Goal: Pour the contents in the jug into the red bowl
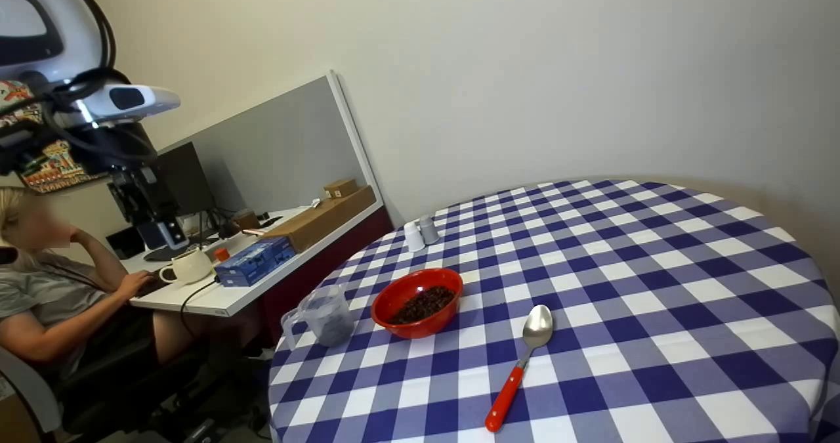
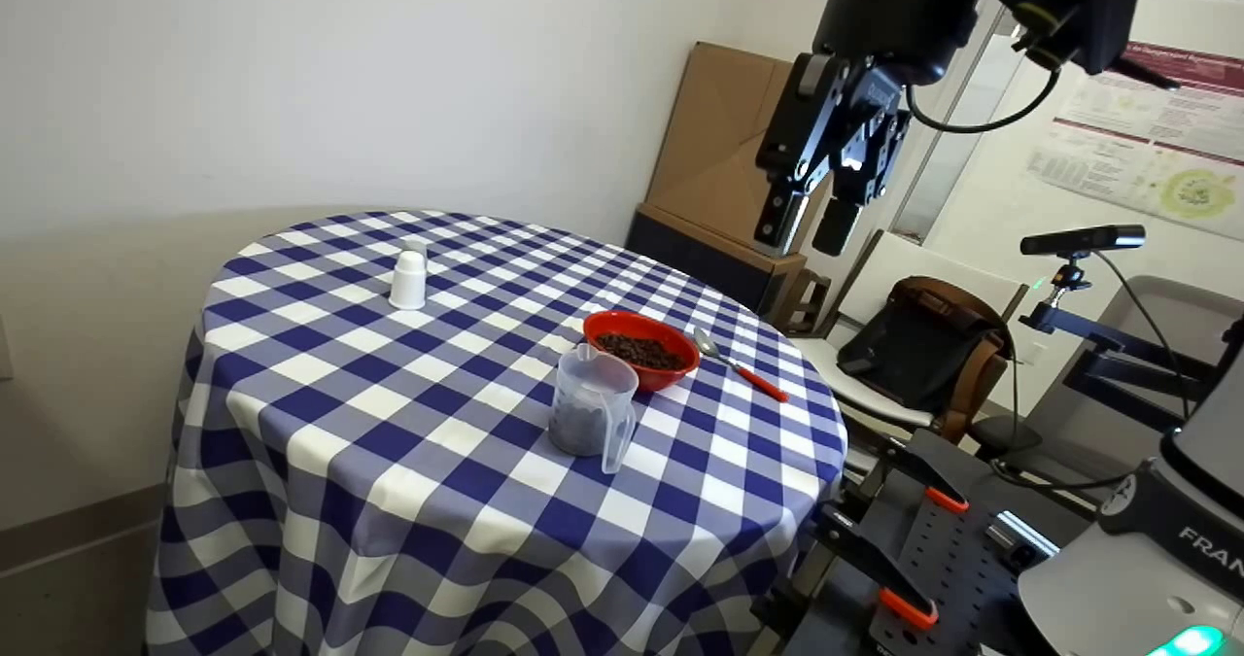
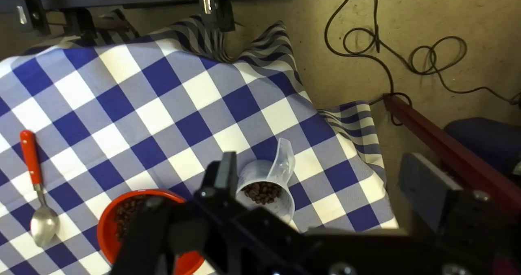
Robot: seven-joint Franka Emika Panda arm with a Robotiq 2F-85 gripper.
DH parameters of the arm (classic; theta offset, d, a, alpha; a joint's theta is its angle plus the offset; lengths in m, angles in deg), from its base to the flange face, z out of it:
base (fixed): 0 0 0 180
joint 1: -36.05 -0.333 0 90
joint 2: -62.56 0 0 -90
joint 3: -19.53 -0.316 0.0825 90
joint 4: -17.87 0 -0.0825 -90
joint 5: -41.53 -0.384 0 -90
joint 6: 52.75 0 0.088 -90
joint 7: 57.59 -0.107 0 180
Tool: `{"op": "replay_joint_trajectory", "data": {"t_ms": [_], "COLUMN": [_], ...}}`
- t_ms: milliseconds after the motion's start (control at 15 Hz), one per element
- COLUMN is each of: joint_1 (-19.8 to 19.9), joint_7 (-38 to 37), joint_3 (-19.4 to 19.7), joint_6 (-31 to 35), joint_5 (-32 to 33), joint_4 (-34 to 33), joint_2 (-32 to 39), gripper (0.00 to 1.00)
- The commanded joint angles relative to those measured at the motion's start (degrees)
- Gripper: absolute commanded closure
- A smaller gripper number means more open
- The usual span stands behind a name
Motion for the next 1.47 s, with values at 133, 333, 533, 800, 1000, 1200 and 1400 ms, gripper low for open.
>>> {"op": "replay_joint_trajectory", "data": {"t_ms": [133, 333, 533, 800, 1000, 1200, 1400], "joint_1": [1.3, 2.7, 4.7, 5.7, 5.4, 4.8, 3.9], "joint_7": [-7.2, -9.1, -11.5, -14.6, -17.8, -21.1, -25.4], "joint_3": [-2.5, -2.1, -1.8, -1.0, 0.0, 1.8, 4.1], "joint_6": [6.0, 10.7, 15.3, 20.5, 23.8, 26.0, 27.5], "joint_5": [1.3, 2.2, 5.5, 10.3, 14.0, 16.9, 19.5], "joint_4": [0.2, 0.5, 0.7, 0.3, -0.6, -1.9, -3.5], "joint_2": [6.7, 11.8, 17.0, 23.7, 28.2, 32.0, 35.0], "gripper": [0.0, 0.0, 0.0, 0.0, 0.0, 0.0, 0.0]}}
